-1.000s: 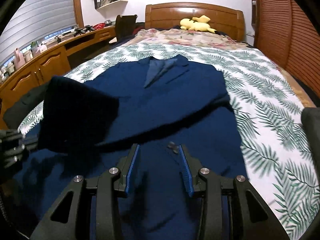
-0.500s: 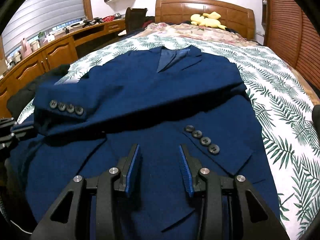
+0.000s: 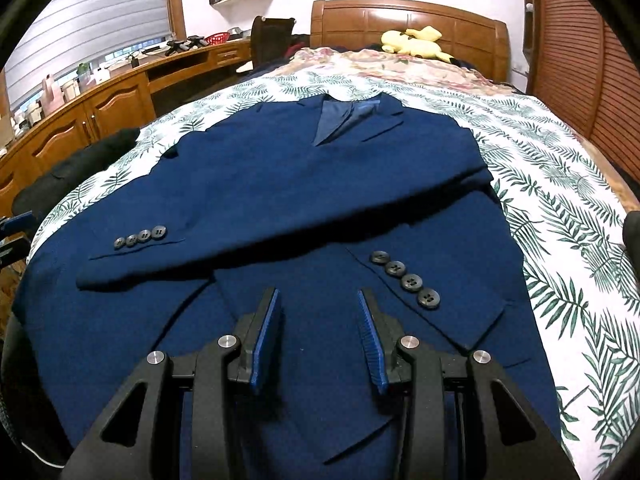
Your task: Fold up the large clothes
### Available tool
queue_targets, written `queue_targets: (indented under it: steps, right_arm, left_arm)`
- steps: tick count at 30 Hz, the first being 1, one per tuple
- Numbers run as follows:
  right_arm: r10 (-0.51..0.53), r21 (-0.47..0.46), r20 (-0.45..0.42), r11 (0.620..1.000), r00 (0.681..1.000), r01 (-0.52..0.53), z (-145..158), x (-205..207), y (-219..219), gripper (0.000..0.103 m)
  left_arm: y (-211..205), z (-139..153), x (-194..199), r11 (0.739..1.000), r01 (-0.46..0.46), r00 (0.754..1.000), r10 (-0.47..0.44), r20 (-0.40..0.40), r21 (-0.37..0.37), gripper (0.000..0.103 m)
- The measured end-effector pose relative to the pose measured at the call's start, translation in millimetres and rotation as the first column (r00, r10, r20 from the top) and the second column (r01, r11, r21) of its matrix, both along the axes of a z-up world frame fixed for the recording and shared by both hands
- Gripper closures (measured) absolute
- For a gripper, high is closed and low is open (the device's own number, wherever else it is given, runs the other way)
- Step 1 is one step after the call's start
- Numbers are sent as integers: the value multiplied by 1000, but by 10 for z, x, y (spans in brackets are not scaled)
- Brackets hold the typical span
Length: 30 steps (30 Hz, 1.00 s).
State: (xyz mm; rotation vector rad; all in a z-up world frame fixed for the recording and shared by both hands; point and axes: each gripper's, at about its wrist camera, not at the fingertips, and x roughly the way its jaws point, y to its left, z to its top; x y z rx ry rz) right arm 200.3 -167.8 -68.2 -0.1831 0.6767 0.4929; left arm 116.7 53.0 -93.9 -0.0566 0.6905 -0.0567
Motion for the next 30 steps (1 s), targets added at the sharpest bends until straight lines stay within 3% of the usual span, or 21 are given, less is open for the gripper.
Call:
queue_targets:
  steps: [7,13,15,18,30]
  right_arm:
    - [3,-29,17,1000,1000,-2,42,-90,19,62]
    - [14,-34,46,999,999,-12,268,-270,-140,62]
    - [1,-42,49,999,999,1,314,-330,-234,47]
    - [-21,-42,48,999,999,23,350,-437,-423,42]
    - [-202,-106,-77,975,976,193,46,-405,-1213,42]
  left_arm:
    - [142,-63,-44,1000,-9,1000,9,-10,2,21]
    - [162,-114,-120,999,14,1000,-13,-11,31,21]
    - [174,-135,-136,999,15,1000,-14,-12,34,21]
    - [208,-158,-157,1000,14,1000,-14,-17,25,21]
    - [384,-276,-238,1000,-14,999,15,-40,19,20]
